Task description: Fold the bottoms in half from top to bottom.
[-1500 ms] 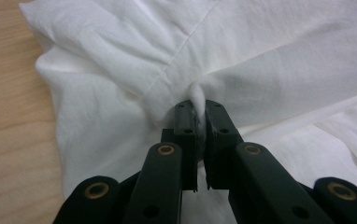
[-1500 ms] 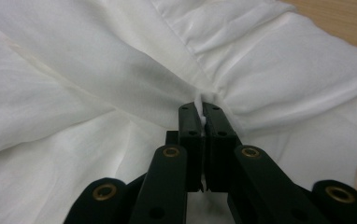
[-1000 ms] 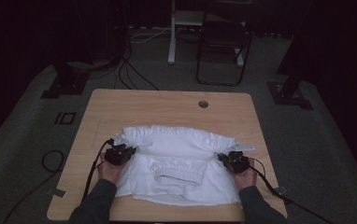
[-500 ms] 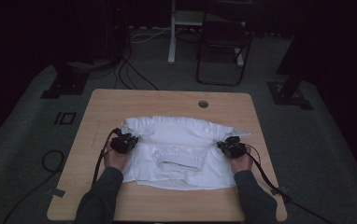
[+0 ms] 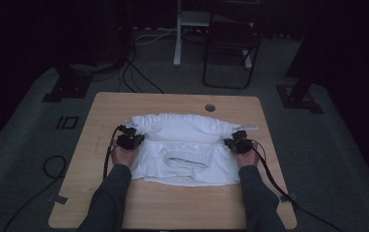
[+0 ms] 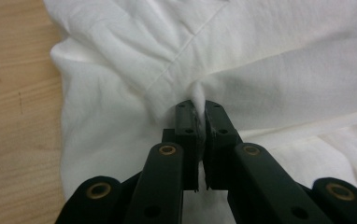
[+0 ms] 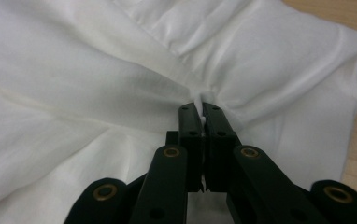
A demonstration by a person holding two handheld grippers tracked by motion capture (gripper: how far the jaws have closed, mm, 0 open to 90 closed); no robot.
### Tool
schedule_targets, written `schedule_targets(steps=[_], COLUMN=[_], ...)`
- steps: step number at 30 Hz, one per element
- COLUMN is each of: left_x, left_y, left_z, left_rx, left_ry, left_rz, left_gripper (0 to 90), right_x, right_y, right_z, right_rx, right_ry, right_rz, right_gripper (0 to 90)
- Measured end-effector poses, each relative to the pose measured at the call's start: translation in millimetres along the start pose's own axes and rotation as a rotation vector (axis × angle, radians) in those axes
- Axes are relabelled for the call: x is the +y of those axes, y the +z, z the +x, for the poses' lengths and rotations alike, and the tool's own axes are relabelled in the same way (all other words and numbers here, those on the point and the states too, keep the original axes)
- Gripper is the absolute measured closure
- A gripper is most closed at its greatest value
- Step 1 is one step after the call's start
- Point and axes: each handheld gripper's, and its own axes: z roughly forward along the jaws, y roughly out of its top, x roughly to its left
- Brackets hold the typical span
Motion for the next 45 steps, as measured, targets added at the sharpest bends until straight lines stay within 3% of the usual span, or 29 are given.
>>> schedule_targets(steps=[4, 7, 12, 15, 18, 21, 25, 26, 27, 29, 31, 36, 41, 45], left_x=[9.7, 26.5, 47.2, 42.3, 27.5, 8.2, -19.5, -24.4, -27.1, -25.7, -17.1, 10.2, 19.1, 7.5], left_y=[-25.2, -52.9, -92.5, -107.1, -116.3, -120.6, -118.8, -117.2, -116.9, -119.7, -123.1, -107.6, -67.5, -38.9], left_z=[5.2, 4.7, -7.0, -11.3, -11.1, -12.4, -16.6, -17.6, -18.3, -17.7, -20.0, -43.0, -72.4, -90.6], left_rx=[-0.057, -0.074, -0.078, -0.108, -0.157, -0.183, -0.212, -0.217, -0.202, -0.183, -0.169, -0.177, -0.208, -0.225], left_ry=[-0.038, -0.017, 0.040, 0.060, 0.045, 0.051, 0.048, 0.061, 0.078, 0.078, 0.072, 0.131, 0.174, 0.220], left_rz=[-0.101, -0.195, -0.300, -0.312, -0.312, -0.281, -0.207, -0.184, -0.168, -0.188, -0.210, -0.201, -0.130, -0.046], left_gripper=[87.2, 87.3, 87.4, 87.4, 87.3, 87.2, 86.0, 82.0, 73.9, 63.8, 60.7, 61.9, 62.5, 65.2], right_x=[3.9, 13.5, 30.7, 30.7, 18.5, -2.6, -36.3, -43.7, -49.6, -53.8, -49.4, -20.8, -0.1, 0.3], right_y=[-20.4, -45.8, -86.5, -106.5, -117.4, -124.8, -124.9, -123.5, -122.3, -121.5, -124.2, -117.2, -79.7, -52.8], right_z=[-4.5, -8.6, -4.1, -1.7, 3.5, 9.5, 16.4, 17.7, 19.0, 21.2, 22.9, 41.6, 65.9, 78.1], right_rx=[0.021, 0.040, -0.005, -0.006, 0.003, 0.027, 0.051, 0.066, 0.081, 0.083, 0.082, 0.091, 0.105, 0.115], right_ry=[0.042, 0.048, -0.027, -0.044, -0.088, -0.100, -0.115, -0.117, -0.125, -0.157, -0.157, -0.161, -0.173, -0.162], right_rz=[-0.100, -0.197, -0.315, -0.363, -0.357, -0.349, -0.297, -0.279, -0.261, -0.239, -0.273, -0.315, -0.266, -0.194], right_gripper=[88.0, 88.0, 88.1, 88.1, 88.0, 88.0, 87.8, 86.3, 80.7, 61.9, 54.8, 54.3, 55.4, 55.9])
